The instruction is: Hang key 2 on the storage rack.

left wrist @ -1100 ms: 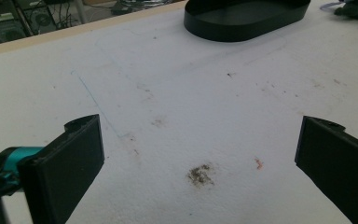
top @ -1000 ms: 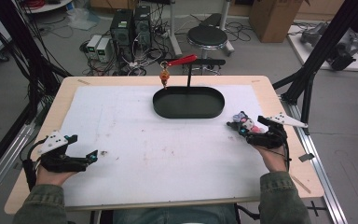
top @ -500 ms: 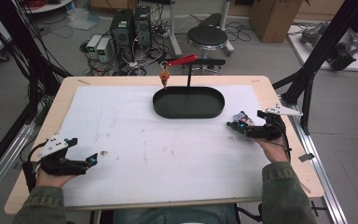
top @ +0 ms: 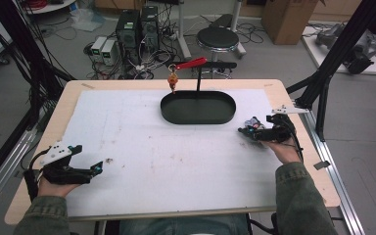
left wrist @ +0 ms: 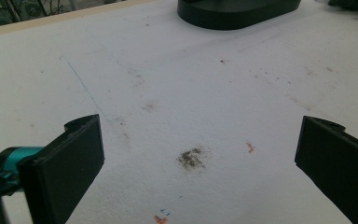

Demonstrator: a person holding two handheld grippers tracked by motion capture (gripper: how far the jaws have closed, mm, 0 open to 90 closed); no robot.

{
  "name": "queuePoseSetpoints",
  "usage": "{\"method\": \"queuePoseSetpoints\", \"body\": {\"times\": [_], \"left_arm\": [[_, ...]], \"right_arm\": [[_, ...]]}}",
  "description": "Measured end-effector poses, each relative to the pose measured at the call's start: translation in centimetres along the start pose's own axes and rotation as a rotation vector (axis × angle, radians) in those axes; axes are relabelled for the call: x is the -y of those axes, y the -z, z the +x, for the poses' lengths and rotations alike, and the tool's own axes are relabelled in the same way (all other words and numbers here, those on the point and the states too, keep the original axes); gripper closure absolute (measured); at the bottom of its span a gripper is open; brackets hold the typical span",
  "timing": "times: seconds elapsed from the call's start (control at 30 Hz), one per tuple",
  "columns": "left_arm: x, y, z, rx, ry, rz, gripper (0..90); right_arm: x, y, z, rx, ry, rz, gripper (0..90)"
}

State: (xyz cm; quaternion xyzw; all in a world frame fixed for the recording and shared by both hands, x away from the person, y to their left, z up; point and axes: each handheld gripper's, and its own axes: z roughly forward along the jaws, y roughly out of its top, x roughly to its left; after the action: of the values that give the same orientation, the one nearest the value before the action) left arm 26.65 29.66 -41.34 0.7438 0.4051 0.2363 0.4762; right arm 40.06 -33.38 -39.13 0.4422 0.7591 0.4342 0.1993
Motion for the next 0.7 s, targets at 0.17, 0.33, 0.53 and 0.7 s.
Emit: {"method": "queuePoseSetpoints", "body": {"times": [0.17,0.33,0.53,0.7], "left_arm": [[0.1,-0.1,0.1,0.005,0.004,0.007,1.7],[0.1,-0.1,0.1,0.009,0.005,0.005,1.7],[0.1,0.0,0.2,0.011,0.005,0.005,1.7],[0.1,-0.1,0.3,0.008,0.008,0.006,1.7]], "right_arm": [[-0.7,-0.2,-0.3,0.012,0.031,0.017,0.4],[-1.5,-0.8,-0.9,0.001,0.036,0.073,0.4],[-2.2,-1.5,-1.5,0.021,0.074,0.157,0.4],[-2.3,-2.1,-1.9,0.033,0.096,0.212,0.5]]}}
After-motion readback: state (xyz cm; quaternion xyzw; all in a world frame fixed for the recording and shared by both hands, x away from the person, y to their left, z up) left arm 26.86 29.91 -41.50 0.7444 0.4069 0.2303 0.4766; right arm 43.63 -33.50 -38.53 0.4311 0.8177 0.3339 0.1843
